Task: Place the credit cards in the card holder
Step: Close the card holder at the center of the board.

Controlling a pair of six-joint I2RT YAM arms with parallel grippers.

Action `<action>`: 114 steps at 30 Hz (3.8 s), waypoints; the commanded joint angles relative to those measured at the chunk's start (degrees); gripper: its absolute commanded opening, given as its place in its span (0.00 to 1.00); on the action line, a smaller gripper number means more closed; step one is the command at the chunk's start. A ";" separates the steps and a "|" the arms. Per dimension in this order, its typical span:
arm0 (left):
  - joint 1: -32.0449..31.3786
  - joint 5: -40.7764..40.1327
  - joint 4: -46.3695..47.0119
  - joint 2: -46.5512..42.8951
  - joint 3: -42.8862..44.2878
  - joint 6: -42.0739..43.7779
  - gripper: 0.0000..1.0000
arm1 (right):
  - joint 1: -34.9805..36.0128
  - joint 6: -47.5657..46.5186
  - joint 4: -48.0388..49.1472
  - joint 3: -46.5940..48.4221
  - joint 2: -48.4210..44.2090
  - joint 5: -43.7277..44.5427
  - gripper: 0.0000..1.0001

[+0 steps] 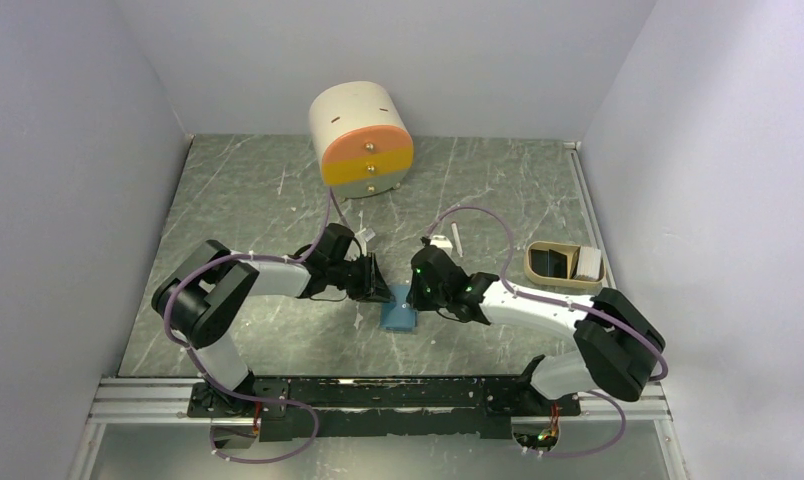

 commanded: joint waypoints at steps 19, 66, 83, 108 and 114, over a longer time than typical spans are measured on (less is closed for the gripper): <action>-0.38 1.24 -0.10 0.97 -2.48 -0.61 0.27 | 1.54 0.90 1.47 2.12 4.40 0.23 0.00; 7.17 11.76 4.26 -7.11 -10.01 -4.60 0.30 | 8.36 -2.81 -10.73 11.89 11.27 8.58 0.00; 7.18 15.83 14.56 0.96 -10.85 -7.24 0.26 | 8.92 -2.81 -11.37 13.68 11.90 8.33 0.00; 7.17 16.85 18.91 3.54 -11.49 -9.13 0.21 | 10.26 -1.52 -9.38 13.69 11.31 8.45 0.00; 7.19 16.87 19.18 3.32 -11.54 -9.31 0.21 | 10.25 -0.71 -8.43 12.77 9.26 9.12 0.00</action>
